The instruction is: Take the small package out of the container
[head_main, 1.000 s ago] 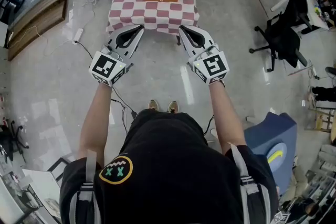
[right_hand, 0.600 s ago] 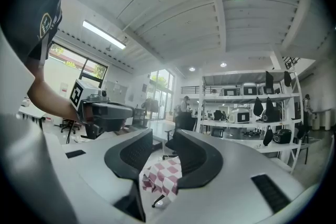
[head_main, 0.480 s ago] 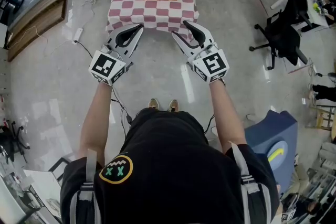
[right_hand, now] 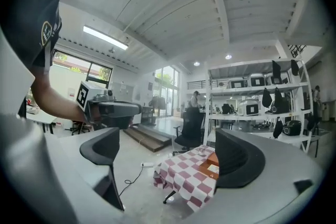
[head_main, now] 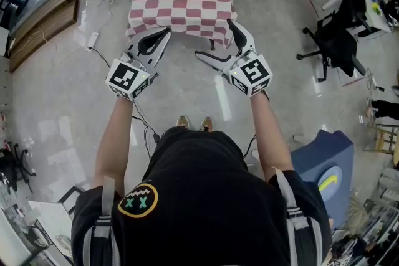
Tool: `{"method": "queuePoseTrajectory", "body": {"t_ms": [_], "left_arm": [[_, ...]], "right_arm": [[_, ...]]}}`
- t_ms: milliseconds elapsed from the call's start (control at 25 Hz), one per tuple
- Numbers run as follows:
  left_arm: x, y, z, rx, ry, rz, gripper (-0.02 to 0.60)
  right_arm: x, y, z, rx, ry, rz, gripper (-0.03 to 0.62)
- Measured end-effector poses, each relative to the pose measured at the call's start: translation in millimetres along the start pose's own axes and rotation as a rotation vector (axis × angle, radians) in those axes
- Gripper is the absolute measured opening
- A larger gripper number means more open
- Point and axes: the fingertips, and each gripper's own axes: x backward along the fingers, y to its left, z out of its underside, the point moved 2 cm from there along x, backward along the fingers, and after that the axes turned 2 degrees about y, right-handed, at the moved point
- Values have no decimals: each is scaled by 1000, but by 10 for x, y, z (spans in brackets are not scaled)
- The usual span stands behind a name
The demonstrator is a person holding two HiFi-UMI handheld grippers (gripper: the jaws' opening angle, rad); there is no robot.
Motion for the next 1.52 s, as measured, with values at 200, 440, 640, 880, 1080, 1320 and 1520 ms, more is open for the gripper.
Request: {"method": "queuePoseTrajectory", "body": {"t_ms": [200,440,640,880,1080,1320,1520], "left_arm": [[26,4,13,3,4,0,17],[12,3,-1,3,7,-3,17],[-13,-22,-30,-7,8,-3,17],[-86,-101,-83,-15,17,-22,17],[-191,-265,-109,-20,27,-41,17],[-332,-433,-108,-20,32,-45,17],[-403,-398,-104,-23,35,-44,17]], "right_arm": [[-15,47,52,14,31,-11,597],[-2,20,42,27,32,-3,597],[17,-3,35,36,29,-2,597],[97,-74,28,38,12,-14,597],[250,-137,37,37,-2,-31,597],[363,-245,93,39,-10,-43,597],[342,-327,111,35,-15,-41,597]]}}
